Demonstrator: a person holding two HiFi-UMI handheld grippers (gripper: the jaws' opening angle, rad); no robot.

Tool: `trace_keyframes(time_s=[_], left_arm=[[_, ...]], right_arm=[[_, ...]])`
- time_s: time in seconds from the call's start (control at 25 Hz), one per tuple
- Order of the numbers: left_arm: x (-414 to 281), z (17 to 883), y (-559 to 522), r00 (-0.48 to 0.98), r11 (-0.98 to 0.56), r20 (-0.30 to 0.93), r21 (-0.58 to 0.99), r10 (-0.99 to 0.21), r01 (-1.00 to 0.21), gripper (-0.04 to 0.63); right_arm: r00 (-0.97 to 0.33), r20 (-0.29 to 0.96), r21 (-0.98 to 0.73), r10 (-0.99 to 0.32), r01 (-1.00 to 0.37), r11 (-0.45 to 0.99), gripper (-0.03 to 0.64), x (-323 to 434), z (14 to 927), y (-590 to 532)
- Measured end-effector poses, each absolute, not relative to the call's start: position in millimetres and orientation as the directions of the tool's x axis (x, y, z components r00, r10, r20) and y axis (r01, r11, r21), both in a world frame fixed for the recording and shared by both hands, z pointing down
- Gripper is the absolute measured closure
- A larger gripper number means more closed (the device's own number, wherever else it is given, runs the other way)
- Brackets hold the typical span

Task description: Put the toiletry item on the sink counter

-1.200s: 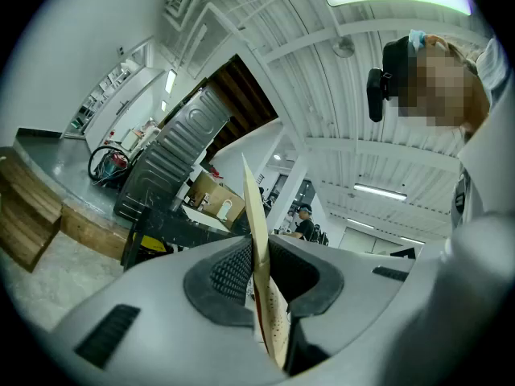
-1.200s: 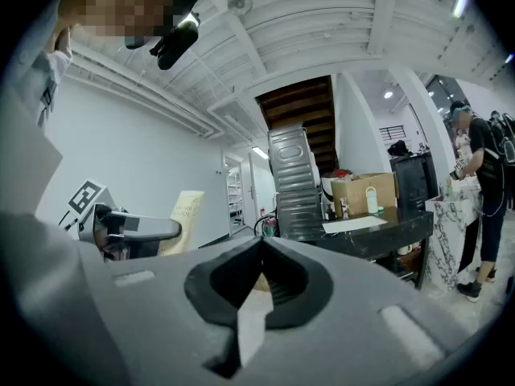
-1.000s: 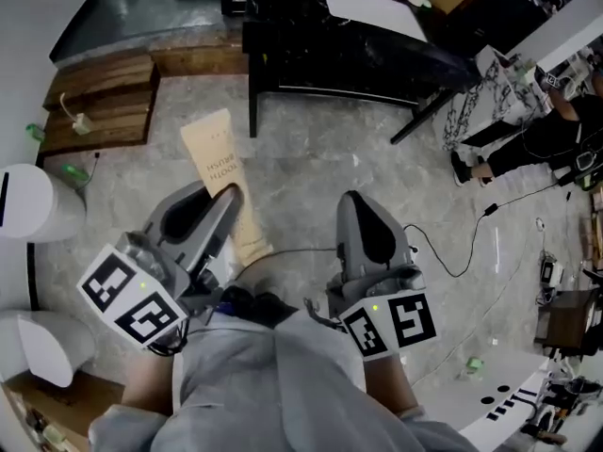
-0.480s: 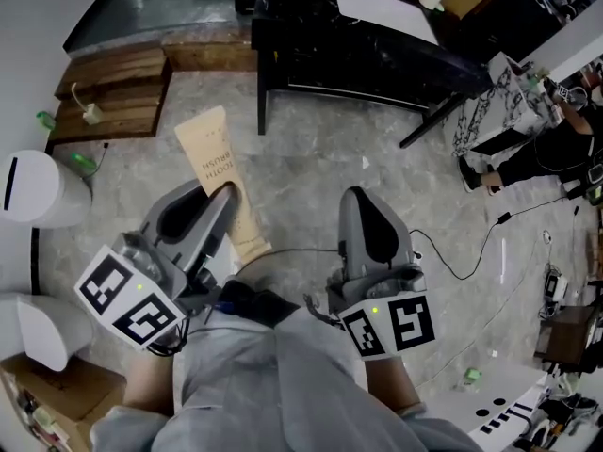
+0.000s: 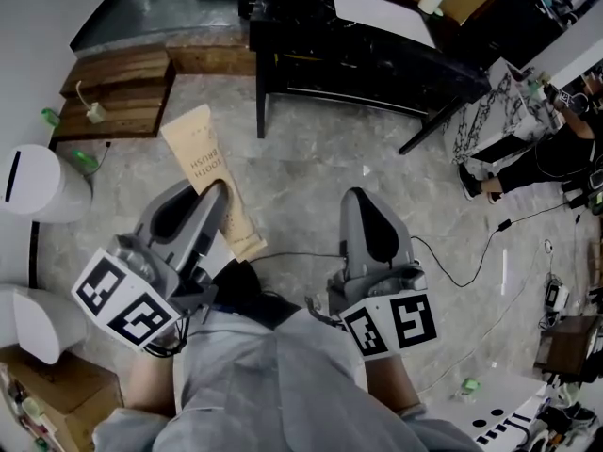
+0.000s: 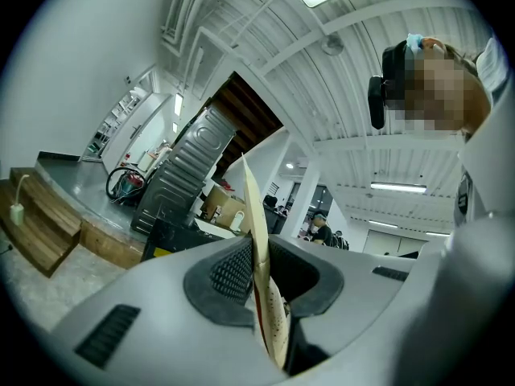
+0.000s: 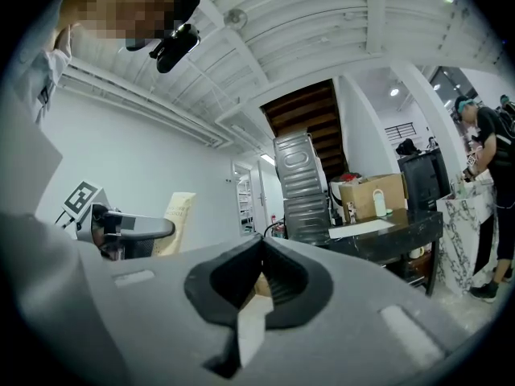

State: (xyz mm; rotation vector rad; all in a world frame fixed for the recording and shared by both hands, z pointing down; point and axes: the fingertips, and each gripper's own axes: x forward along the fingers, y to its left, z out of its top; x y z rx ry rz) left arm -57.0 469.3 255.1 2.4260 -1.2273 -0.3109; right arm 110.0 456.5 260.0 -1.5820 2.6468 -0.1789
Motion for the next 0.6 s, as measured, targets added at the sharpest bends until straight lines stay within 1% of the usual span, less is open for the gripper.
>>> trace_keyframes(time_s=[0.32,0.6], left_arm=[[-47.0,253.3,461.1,0.596,-0.547,-0.012,0.411,-0.803,-0.729,0.538],[-43.9,253.2,428.3,0.614,-0.568,-0.029,0.417,-0.788,-0.709,0.538]], right_arm=[[-0.467,0.022,-0.135,-0.884,-0.878,0.46,0.62,117.9,264.8,449.3],[-0.454,0.026,-0.119,-0.89,-0.886,0.449,0.62,116.5,265.4,424.9]])
